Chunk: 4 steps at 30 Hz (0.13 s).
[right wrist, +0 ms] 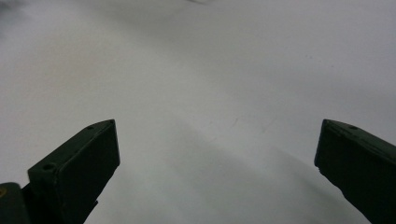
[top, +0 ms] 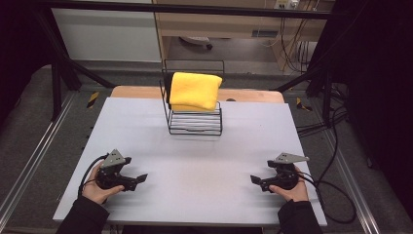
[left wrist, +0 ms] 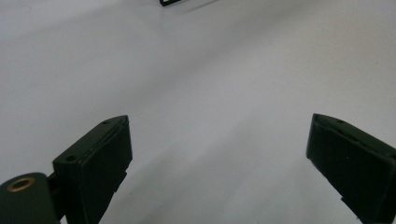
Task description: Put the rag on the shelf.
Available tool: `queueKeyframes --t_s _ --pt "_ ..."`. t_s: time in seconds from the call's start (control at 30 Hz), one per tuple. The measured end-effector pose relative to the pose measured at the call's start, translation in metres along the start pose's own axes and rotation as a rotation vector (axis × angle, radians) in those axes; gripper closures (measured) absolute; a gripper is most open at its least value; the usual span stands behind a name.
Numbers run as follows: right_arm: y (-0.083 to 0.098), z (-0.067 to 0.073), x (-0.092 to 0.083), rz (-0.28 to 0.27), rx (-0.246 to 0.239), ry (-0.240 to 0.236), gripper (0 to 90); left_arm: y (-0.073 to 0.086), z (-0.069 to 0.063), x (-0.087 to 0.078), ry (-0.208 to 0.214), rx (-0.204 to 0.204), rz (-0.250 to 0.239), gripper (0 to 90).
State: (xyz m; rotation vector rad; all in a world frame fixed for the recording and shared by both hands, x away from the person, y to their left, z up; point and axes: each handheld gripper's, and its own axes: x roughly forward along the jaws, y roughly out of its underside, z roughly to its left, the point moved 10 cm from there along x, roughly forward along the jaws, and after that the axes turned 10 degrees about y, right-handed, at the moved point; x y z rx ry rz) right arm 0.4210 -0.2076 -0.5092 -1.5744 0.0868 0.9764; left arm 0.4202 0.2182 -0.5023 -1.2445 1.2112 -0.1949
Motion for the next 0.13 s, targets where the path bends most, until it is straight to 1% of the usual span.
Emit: queueKeyframes --t_s 0.13 --pt "-0.0003 -0.0007 -0.0010 -0.004 -0.005 0.003 0.8 -0.0017 -0.0002 -0.0019 -0.005 0.001 -0.012 7.2"
